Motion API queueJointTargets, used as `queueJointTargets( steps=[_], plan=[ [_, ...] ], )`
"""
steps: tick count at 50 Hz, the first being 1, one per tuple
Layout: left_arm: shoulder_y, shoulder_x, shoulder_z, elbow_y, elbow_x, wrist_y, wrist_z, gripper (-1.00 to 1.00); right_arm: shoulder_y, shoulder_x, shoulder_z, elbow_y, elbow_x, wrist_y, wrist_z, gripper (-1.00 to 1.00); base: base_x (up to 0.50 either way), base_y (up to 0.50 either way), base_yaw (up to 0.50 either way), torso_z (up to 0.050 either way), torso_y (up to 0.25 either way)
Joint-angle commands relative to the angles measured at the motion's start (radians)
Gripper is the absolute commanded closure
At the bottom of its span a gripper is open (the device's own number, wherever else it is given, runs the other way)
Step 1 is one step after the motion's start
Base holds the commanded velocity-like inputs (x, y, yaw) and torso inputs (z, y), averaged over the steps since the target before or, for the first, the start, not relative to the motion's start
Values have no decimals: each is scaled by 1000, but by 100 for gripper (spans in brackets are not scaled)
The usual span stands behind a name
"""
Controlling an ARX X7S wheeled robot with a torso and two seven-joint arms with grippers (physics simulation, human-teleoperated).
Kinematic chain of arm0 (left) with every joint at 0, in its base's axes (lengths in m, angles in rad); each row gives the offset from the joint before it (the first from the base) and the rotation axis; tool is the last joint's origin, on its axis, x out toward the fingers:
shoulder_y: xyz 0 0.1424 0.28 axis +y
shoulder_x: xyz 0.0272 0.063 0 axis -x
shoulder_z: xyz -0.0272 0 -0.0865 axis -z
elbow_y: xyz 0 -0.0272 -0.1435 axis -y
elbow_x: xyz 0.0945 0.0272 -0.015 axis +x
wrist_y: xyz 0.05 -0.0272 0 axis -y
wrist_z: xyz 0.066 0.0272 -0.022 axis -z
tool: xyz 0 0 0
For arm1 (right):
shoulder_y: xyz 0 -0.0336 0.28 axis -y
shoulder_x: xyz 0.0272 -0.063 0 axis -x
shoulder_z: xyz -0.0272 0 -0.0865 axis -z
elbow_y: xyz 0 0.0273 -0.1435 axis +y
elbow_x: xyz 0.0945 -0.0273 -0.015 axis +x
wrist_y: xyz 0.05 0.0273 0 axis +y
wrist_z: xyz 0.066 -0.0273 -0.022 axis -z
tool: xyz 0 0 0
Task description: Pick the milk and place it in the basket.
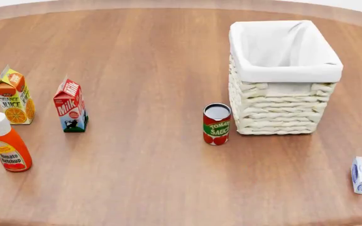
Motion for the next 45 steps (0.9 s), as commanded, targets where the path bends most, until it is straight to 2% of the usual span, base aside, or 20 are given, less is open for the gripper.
queueJointTargets(
  steps=[1, 11, 41, 45],
  plan=[
    [-26, -36, -123, 77, -103, -65, -28, -100, -71, 98, 145, -62, 167, -32, 65, -100, 0, 0, 0, 0, 0],
    [-22, -39, -116, 72, -97, -55, -29, -100, -89, 101, 79, -58, 115, -74, 56, -100, 0, 43, 0, 0, 0],
    [-14, -65, -107, 74, -91, -47, -36, -100, -132, 163, 1, -52, 88, -141, 97, -100, 0, 500, 0, 0, 0],
    [-13, -67, -105, 71, -91, -46, -37, -100, -136, 171, -9, -53, 81, -147, 100, -100, 0, 221, 0, 0, 0]
  ],
)
